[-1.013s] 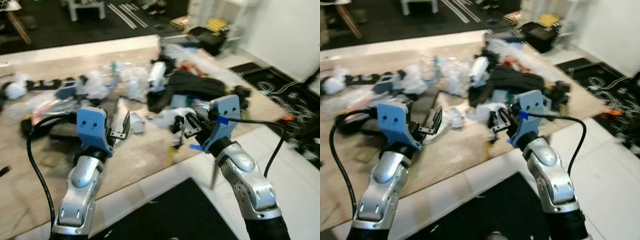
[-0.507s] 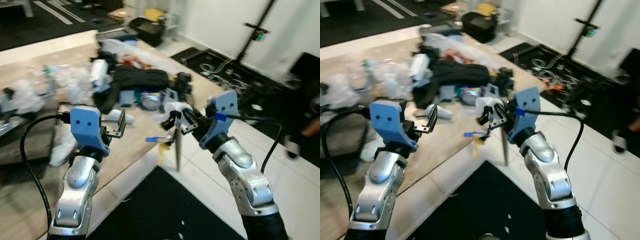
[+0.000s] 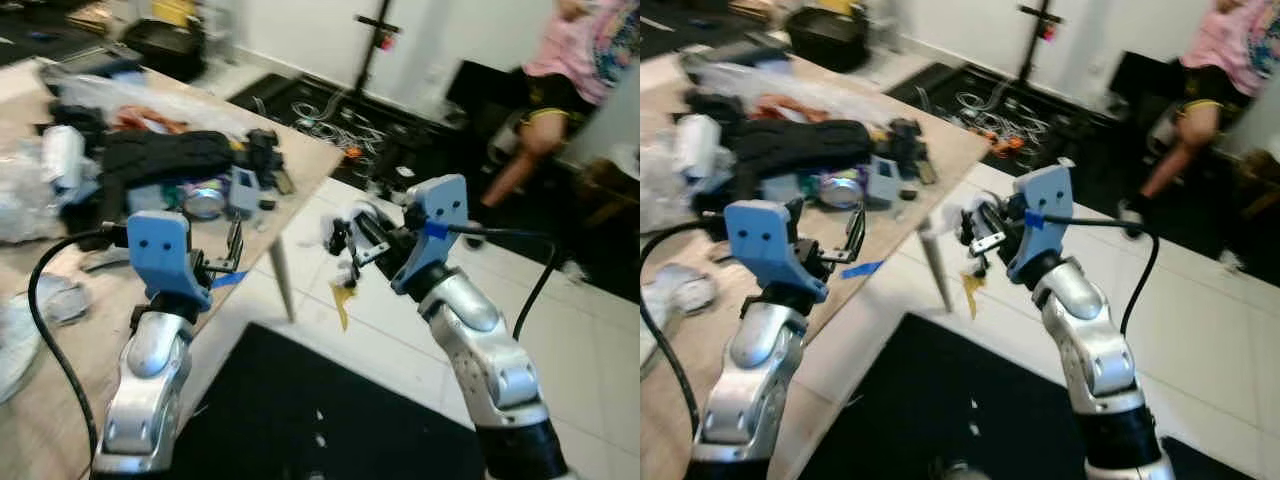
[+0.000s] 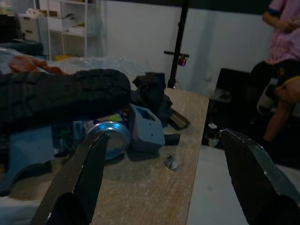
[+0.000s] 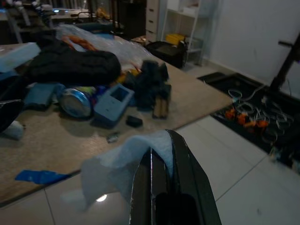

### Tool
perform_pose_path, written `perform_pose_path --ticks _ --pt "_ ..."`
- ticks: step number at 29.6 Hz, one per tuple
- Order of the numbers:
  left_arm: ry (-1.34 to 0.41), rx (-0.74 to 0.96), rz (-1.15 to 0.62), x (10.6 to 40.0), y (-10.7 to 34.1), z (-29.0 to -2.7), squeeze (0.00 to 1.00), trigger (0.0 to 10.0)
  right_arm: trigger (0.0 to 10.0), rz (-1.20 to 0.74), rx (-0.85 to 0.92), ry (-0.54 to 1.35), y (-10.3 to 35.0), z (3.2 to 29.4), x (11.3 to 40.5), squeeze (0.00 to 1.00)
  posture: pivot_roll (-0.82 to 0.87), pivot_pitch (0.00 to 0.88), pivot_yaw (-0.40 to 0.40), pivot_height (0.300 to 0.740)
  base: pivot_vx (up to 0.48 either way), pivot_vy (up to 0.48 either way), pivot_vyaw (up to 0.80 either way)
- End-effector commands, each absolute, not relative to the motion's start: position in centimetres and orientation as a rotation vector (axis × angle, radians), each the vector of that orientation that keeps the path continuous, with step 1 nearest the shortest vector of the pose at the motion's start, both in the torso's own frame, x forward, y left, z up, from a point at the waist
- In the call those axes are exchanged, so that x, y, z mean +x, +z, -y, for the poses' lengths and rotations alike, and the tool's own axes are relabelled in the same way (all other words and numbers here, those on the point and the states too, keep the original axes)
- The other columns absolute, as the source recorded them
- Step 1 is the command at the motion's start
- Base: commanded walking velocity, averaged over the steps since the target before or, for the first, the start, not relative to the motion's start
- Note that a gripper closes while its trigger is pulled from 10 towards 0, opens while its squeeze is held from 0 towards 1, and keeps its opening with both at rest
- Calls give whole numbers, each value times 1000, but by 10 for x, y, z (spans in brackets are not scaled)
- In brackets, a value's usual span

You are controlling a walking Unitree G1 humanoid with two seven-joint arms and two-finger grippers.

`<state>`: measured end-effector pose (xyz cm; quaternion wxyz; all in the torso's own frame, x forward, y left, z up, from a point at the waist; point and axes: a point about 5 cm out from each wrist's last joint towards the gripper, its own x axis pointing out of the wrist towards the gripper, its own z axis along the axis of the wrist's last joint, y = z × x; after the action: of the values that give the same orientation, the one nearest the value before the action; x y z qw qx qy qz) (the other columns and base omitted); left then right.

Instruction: Picking trash to rubbish bin

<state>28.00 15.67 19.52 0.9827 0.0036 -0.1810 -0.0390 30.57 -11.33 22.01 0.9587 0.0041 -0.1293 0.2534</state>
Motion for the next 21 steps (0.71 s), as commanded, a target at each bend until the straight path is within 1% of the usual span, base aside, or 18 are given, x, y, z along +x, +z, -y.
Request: perform_pose_path --ticks 1,10,14,15,16,17,18,21 --pt "-98 -8 345 279 191 -153 0 10000 10000 237 4 499 212 117 307 0 20 151 -108 740 0 0 -800" --pt "-105 -6 333 280 188 -151 0 10000 10000 202 -6 491 200 119 305 0 13 152 -102 740 0 0 -800" --pt "-122 -7 323 282 188 -147 0 10000 10000 195 -8 480 196 120 304 0 16 141 -87 740 0 0 -800" --pt "-133 1 319 283 187 -146 0 10000 10000 196 -6 471 195 120 305 0 20 146 -69 740 0 0 -800" --pt "-133 1 319 283 187 -146 0 10000 10000 196 -6 471 195 120 305 0 20 146 -69 740 0 0 -800" --pt "-144 12 310 285 186 -146 0 10000 10000 197 -2 456 193 121 306 0 27 134 -42 740 0 0 -800" --pt "-153 15 306 286 186 -146 0 10000 10000 197 -1 448 192 121 306 0 27 134 -42 740 0 0 -800" --pt "-174 25 299 289 186 -146 0 10000 10000 191 8 425 187 122 305 0 35 134 -9 740 0 0 -800"
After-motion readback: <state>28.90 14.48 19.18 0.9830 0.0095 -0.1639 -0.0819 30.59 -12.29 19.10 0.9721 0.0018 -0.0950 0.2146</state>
